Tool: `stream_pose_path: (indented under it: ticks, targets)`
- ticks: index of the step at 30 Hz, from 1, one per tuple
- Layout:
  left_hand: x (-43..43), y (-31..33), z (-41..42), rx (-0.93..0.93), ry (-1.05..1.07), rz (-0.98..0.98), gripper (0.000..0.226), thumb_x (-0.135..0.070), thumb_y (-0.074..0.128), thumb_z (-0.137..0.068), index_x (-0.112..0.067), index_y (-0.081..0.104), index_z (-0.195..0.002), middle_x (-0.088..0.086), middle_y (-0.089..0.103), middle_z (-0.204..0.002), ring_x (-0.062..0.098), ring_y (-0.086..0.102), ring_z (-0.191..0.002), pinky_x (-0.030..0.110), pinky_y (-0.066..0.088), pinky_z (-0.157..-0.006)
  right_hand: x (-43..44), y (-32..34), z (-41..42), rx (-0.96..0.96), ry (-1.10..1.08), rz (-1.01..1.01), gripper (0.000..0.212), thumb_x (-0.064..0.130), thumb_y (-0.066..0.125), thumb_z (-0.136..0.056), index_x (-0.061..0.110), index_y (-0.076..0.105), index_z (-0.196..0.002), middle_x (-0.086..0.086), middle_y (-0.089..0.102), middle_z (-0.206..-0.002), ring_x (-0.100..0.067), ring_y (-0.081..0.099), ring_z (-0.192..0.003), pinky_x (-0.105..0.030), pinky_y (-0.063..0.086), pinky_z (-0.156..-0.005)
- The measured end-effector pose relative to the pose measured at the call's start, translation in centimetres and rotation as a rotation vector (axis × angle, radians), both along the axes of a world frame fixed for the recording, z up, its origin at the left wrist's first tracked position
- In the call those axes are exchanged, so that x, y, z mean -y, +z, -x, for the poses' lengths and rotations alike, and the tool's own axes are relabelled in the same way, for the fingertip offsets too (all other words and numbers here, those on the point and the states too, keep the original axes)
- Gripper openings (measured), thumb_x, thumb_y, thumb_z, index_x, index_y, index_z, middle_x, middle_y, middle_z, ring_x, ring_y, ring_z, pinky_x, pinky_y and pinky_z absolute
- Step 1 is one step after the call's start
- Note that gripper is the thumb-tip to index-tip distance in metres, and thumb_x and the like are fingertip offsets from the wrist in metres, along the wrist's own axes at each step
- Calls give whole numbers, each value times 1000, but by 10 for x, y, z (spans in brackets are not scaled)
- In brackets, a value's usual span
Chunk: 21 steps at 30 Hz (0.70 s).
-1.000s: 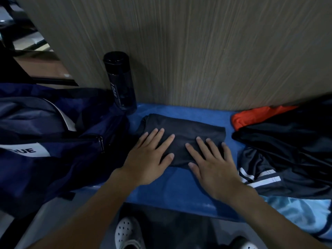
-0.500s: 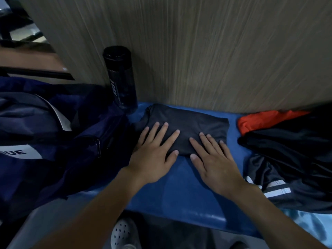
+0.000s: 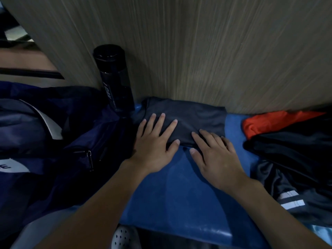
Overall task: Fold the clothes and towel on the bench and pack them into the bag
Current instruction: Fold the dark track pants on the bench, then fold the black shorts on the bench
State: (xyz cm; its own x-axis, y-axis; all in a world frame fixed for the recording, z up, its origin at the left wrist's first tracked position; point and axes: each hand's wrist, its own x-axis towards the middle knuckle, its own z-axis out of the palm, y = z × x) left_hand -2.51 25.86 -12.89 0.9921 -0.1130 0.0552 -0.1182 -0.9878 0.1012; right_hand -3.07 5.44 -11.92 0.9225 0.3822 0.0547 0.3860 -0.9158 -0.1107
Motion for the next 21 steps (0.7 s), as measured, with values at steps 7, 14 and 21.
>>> stream_pose_path:
  ticks: [7,14,21]
  targets:
    - [-3,-1,-5,2,-7,34,75,-69,0,-86,-41,0,-156,-1,-7,-167,20,-14,-152,44,-9,-123,3,-2,-4,-83,10,-20,76,64,-7,-87,33,8,-155,8,10,-163,-9,7,-148,-39,3,-122]
    - [2,8,1,118,-93,106,73,-61,18,-93,-25,30,-154,6,21,-164,22,2,-154,47,-1,-124,14,12,3,-14,-8,-54,75,60,4,-91,26,28,-152,3,26,-159,-12,16,-148,-41,4,-120]
    - [57,31,10,172,-212,301,63,-58,36,-87,-19,64,-128,-1,55,-140,22,35,-143,43,20,-120,71,30,13,157,-118,-92,54,48,31,-92,19,59,-128,0,57,-130,-22,46,-129,-43,27,-111]
